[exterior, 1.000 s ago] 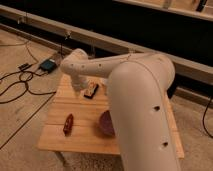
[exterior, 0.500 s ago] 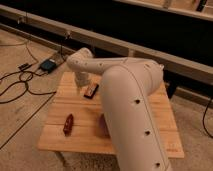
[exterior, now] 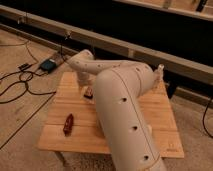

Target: Place the eraser on the white sponge

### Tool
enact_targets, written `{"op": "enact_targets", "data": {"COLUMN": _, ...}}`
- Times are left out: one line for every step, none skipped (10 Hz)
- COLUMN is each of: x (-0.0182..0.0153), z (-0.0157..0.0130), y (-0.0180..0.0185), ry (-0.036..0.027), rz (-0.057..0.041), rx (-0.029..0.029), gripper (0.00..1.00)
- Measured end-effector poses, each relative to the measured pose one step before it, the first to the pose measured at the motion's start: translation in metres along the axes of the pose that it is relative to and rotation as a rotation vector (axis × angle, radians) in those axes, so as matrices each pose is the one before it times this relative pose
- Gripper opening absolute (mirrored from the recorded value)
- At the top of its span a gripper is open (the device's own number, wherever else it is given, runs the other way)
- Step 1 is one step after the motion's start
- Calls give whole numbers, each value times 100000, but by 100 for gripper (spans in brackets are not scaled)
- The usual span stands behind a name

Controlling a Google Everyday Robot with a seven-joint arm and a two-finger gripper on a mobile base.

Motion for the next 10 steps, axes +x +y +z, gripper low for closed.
{"op": "enact_targets", "data": {"x": -376, "z": 348, "y": -171, "ry": 45, "rz": 3501, "rx": 220, "gripper": 65}}
{"op": "enact_targets", "data": {"x": -208, "z": 431, "y": -185, "ry": 386, "rz": 3156, "rx": -158, "gripper": 65}}
{"op": "enact_targets", "data": {"x": -162, "z": 557, "y": -113, "ry": 616, "rz": 3198, "rx": -512, "gripper": 65}}
{"op": "enact_targets", "data": {"x": -101, "z": 483, "y": -54, "ry": 543, "rz": 2064, "rx": -476, "gripper": 65}}
{"op": "enact_targets", "data": {"x": -111, "z": 552, "y": -48, "ry": 552, "rz": 1929, "rx": -655, "gripper": 65}}
{"op": "enact_targets", "data": {"x": -88, "z": 447, "y": -66, "ry": 381, "rz": 1303, "rx": -502, "gripper": 65}}
{"op": "enact_targets", "data": {"x": -121, "z": 496, "y": -122, "ry": 469, "rz": 1364, "rx": -580, "gripper": 65}}
{"op": "enact_targets", "data": {"x": -174, "z": 591, "y": -142, "ry": 558, "rz": 1222, "rx": -515, "gripper": 65}}
{"op": "enact_targets", "data": {"x": -219, "z": 437, "y": -40, "ry": 301, "rz": 454, "rx": -259, "gripper": 64}}
{"op": "enact_targets", "data": {"x": -145, "z": 223, "y": -22, "ry": 118, "rz": -530, "rx": 91, "gripper": 62}}
